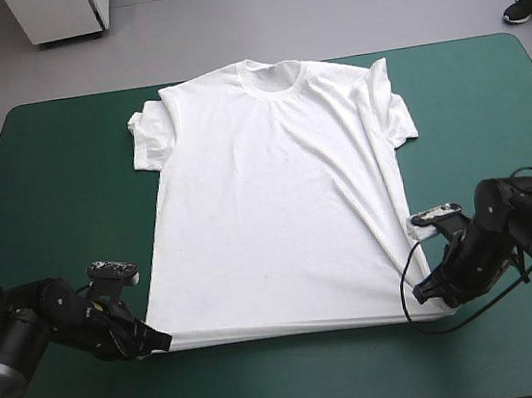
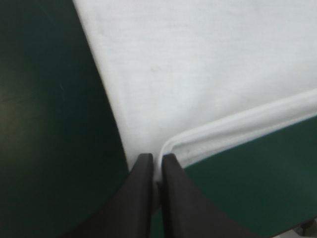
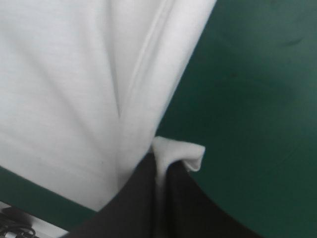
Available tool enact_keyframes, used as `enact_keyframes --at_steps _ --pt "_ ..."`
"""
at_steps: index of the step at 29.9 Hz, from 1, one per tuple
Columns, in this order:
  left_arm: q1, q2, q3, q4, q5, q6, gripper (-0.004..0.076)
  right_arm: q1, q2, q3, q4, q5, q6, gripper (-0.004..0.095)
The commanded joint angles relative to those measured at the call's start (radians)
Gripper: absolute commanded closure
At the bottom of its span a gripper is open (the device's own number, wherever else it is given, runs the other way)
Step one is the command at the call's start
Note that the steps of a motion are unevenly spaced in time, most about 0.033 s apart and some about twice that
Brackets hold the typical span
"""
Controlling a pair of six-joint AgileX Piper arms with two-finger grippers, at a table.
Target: Fold the cloth
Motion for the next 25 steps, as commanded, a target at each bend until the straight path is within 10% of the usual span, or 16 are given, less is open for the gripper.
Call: enact_keyframes --at_steps 1,17,25 --pt "-0.002 -0.031 -0.003 0.001 0.006 -0.005 0.0733 -0.001 -0.084 0.055 -0.015 0.05 0.016 0.0921" --pt "-0.069 -0.04 0.059 0.011 0.155 -0.057 0.0717 -0.001 -0.192 0.179 -0.042 0.028 0.05 0.0893" --pt "-0.069 -0.157 0.015 0.004 0.197 -0.142 0.0364 -0.001 -0.21 0.054 -0.003 0.052 0.072 0.0437"
